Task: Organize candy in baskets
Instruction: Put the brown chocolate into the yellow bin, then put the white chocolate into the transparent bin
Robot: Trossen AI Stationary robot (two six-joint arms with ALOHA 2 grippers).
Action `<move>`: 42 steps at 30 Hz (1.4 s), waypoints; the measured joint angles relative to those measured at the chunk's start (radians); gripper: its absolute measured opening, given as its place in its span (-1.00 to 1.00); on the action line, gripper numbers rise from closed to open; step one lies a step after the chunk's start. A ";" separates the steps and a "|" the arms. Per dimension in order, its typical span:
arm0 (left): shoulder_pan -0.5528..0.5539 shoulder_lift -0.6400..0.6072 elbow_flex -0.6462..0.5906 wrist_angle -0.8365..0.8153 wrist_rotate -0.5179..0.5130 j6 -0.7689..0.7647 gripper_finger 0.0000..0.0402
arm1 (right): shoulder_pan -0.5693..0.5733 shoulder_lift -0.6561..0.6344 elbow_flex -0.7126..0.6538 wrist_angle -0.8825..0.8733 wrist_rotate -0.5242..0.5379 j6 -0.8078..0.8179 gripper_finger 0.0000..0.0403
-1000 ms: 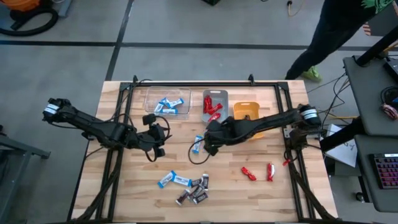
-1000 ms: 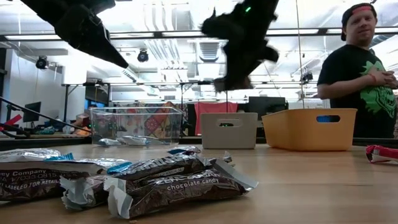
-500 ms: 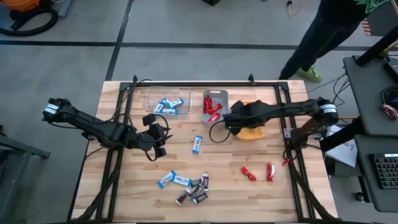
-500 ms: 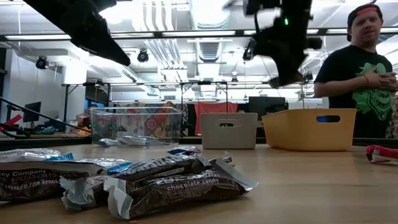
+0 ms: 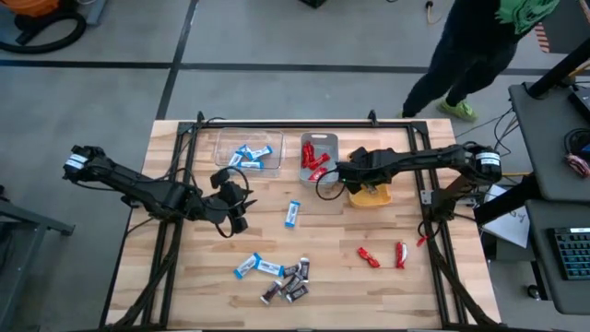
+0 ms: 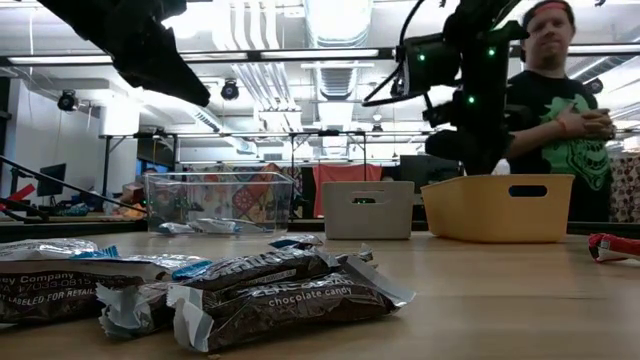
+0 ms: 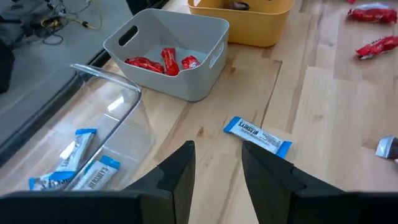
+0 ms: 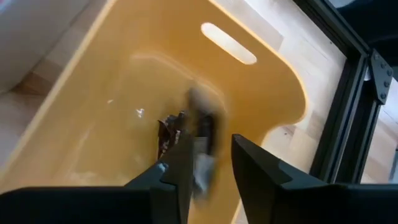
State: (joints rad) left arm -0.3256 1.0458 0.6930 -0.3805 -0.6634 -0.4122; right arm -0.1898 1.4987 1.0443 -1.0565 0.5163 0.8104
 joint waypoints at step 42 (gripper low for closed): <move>-0.271 0.009 0.000 -0.005 0.284 -0.563 -0.41 | 0.260 -0.228 0.168 0.397 -0.261 -0.650 -0.24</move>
State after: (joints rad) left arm -0.5964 1.0544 0.6930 -0.3852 -0.3791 -0.9753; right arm 0.0700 1.2711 1.2120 -0.6599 0.2553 0.1603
